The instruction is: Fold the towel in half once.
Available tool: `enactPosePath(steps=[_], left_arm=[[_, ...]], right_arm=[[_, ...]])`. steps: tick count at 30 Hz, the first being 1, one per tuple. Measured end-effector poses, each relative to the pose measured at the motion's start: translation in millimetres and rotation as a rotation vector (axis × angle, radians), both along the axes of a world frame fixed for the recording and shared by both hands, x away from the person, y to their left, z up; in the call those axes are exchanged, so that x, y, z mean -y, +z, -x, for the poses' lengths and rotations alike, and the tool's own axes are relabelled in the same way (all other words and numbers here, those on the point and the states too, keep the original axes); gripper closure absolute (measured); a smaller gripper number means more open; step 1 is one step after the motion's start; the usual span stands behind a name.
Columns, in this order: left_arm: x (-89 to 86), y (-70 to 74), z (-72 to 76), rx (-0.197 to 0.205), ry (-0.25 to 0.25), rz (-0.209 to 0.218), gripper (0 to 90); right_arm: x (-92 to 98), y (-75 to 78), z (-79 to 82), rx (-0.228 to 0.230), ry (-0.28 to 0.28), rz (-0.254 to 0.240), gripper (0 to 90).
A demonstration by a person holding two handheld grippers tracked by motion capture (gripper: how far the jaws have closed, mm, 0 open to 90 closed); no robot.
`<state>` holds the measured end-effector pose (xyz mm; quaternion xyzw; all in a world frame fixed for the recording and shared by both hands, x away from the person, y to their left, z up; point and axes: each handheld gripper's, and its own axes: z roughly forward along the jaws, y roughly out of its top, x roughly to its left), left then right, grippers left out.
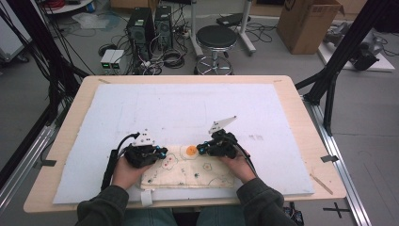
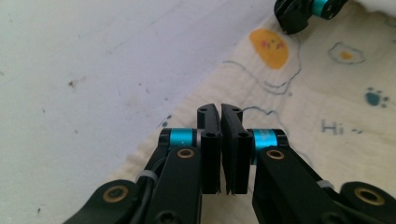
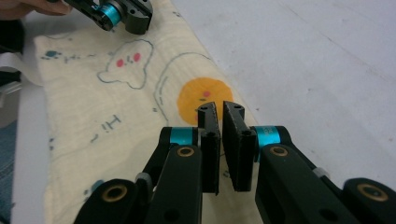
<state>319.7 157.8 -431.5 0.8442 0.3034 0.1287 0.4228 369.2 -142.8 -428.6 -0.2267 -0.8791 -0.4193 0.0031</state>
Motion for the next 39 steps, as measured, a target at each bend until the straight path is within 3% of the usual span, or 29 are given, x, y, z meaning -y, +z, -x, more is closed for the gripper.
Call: enactPosePath(steps=[6,13,27,30,33,35,37,39], left_arm=[[-5.6,-8.0,-7.3,-0.037,0.056,-0.048,86.3],[-11.0,-10.1,-5.9,-0.042,0.07,-0.027,86.3],[-13.2,-10.8,-4.6,-0.038,0.069,-0.029,86.5],[-12.9,-11.1,-4.2,-0.035,0.071,-0.028,86.6],[-14.2,-9.5,-4.2,-0.03,0.066,-0.031,85.9],[-15.1,-6.7,-2.1,-0.004,0.065,-0.008,85.3],[-15.8,-3.3,-1.2,0.019,0.068,0.024,85.4],[-16.2,-2.2,-2.6,0.028,0.075,0.022,85.4]], right_arm=[[1.3,-8.7,-6.3,-0.033,-0.022,0.076,85.5],[13.2,-10.2,-5.3,-0.048,-0.04,0.056,85.1],[72.2,-10.5,4.4,-0.041,-0.137,0.063,84.7],[85.0,-11.1,7.7,-0.043,-0.158,0.044,84.7],[85.5,-10.1,11.1,-0.023,-0.167,0.046,84.4],[82.5,-7.6,12.6,0.0,-0.16,0.042,84.1],[79.0,-4.1,11.7,0.012,-0.157,0.02,83.5],[74.4,-1.2,9.9,0.028,-0.157,-0.008,83.5]])
